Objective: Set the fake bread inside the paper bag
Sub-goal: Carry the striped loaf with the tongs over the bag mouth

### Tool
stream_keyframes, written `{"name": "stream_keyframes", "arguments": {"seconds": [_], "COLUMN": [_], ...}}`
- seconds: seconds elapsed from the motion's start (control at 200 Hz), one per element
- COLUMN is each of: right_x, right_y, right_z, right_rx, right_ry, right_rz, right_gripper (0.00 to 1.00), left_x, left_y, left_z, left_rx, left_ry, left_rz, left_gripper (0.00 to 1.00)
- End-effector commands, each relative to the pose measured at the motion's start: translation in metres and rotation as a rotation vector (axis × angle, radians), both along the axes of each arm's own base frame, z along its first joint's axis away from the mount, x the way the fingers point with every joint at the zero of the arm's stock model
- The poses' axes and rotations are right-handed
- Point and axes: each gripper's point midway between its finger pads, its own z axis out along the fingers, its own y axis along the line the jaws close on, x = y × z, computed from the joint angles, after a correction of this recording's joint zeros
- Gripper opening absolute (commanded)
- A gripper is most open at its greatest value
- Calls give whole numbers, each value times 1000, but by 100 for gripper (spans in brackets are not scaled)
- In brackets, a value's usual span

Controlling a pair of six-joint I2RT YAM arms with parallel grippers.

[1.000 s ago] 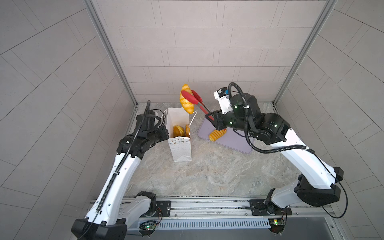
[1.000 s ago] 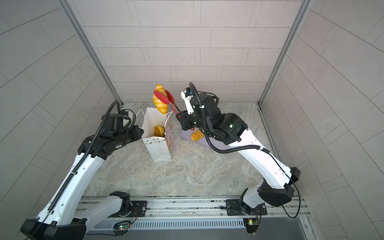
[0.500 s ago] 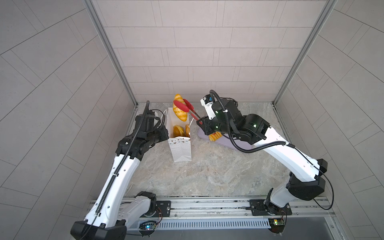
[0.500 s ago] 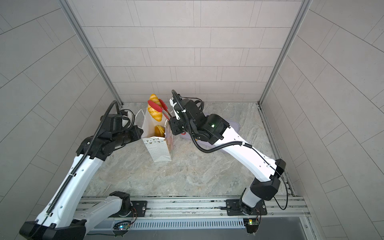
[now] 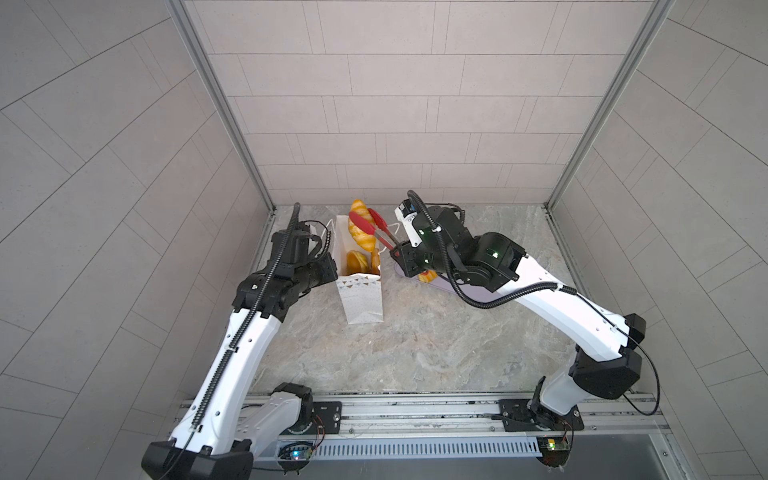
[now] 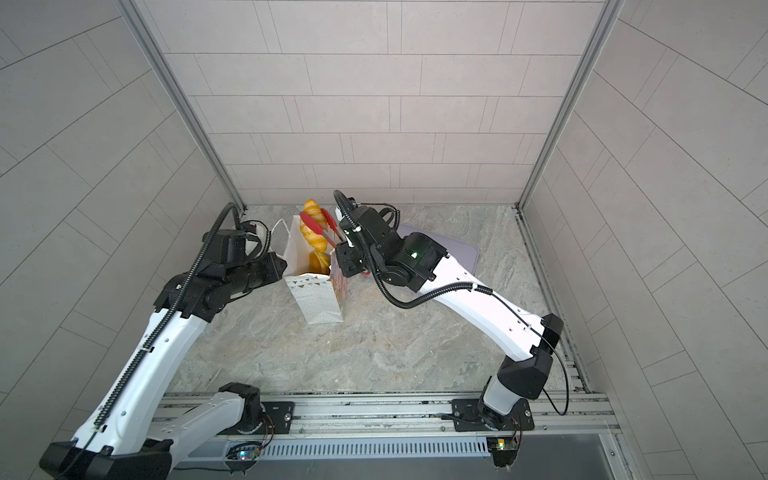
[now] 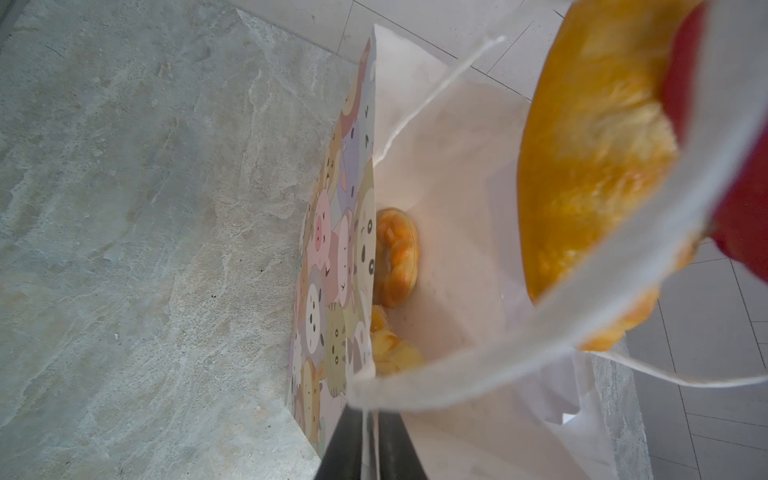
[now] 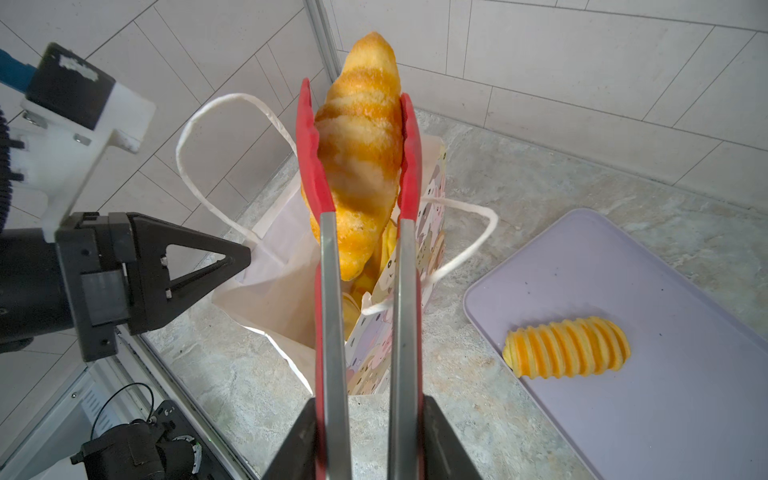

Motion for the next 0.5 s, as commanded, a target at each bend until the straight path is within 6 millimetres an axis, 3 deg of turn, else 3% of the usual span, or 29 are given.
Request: {"name": "stream_keyframes", "arguments": {"seconds": [0.0,0.265,0.495], "right_x": [2,0,0], "right_y": [2,1,-3], "right_z": [14,20,30], "right_rx": [30,41,54], "right_ry": [-44,-53,-70], "right_rz": [-10,-10,-17], "right_gripper": [41,50,51], "left_x": [-2,-2,-2], "left_y": [0,0,0], "left_z": [-3,-5,-4], "left_rx": [9,9,8], "left_ry": [4,8,5], "left_rz": [-3,-3,-3], "left_gripper": [15,15,15]}}
